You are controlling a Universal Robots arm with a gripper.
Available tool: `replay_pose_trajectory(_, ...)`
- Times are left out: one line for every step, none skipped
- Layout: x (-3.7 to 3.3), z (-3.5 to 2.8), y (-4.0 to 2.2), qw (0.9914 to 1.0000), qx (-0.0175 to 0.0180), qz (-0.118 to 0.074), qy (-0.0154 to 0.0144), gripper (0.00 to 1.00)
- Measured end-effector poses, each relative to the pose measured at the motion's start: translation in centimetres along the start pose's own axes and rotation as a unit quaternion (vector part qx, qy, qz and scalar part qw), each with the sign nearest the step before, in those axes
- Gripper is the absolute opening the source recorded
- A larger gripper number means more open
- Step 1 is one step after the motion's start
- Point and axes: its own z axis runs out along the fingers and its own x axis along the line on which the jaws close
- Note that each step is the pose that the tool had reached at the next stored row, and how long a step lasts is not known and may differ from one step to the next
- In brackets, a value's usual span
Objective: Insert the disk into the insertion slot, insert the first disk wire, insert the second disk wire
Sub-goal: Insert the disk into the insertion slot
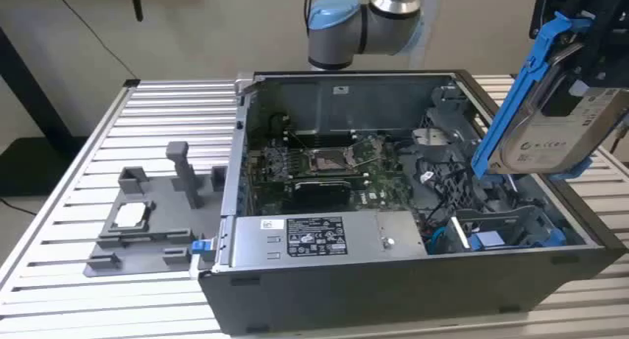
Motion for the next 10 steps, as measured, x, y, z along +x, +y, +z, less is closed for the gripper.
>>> replay_pose_trajectory(0.0, 0.0, 0.0, 1.0, 0.0, 0.0, 0.0, 0.33)
replay_pose_trajectory(0.0, 0.0, 0.0, 1.0, 0.0, 0.0, 0.0, 0.33)
replay_pose_trajectory(0.0, 0.0, 0.0, 1.0, 0.0, 0.0, 0.0, 0.33)
replay_pose_trajectory(0.0, 0.0, 0.0, 1.0, 0.0, 0.0, 0.0, 0.33)
replay_pose_trajectory(0.0, 0.0, 0.0, 1.0, 0.0, 0.0, 0.0, 0.33)
replay_pose_trajectory(0.0, 0.0, 0.0, 1.0, 0.0, 0.0, 0.0, 0.33)
replay_pose_trajectory(0.0, 0.0, 0.0, 1.0, 0.0, 0.0, 0.0, 0.33)
replay_pose_trajectory(0.0, 0.0, 0.0, 1.0, 0.0, 0.0, 0.0, 0.33)
replay_pose_trajectory(0.0, 0.0, 0.0, 1.0, 0.0, 0.0, 0.0, 0.33)
replay_pose_trajectory(0.0, 0.0, 0.0, 1.0, 0.0, 0.0, 0.0, 0.33)
